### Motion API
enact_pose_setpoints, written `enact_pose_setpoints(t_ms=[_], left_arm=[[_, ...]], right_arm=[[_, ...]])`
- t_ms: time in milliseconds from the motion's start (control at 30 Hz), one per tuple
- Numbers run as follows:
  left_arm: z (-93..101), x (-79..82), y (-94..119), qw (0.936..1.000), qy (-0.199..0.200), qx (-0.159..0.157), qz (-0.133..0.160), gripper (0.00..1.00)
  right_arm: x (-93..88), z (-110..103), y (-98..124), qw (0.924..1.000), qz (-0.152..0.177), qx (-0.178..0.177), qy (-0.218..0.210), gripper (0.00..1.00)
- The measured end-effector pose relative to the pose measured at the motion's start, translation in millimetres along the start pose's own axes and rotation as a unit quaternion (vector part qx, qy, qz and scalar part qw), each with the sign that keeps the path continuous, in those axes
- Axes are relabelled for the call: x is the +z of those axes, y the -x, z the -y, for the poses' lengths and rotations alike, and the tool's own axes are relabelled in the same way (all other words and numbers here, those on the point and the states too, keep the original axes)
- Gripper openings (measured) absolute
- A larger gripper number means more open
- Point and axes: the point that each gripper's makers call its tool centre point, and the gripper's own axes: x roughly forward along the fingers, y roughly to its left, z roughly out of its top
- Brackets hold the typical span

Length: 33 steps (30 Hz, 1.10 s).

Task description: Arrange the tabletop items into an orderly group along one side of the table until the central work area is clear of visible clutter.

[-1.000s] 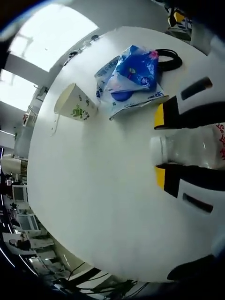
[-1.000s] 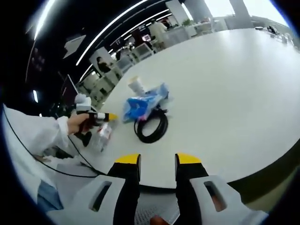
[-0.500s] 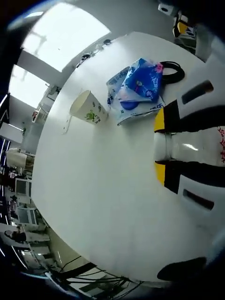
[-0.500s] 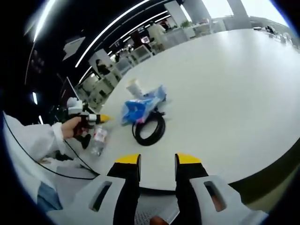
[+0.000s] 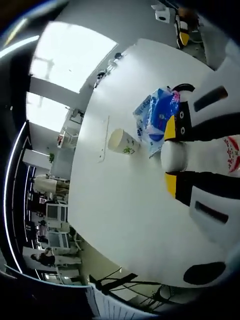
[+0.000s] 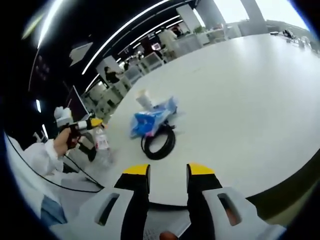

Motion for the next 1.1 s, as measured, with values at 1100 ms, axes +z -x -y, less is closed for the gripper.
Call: enact_pose_setpoints(t_ms=[1100], left_arm=[[27.9, 175.0, -14, 0.9853, -0.1, 0.007, 0.138, 0.19]], right_arm=[[-2.7, 27, 30, 0.9982, 0.04, -0.031, -0.032, 0.26]])
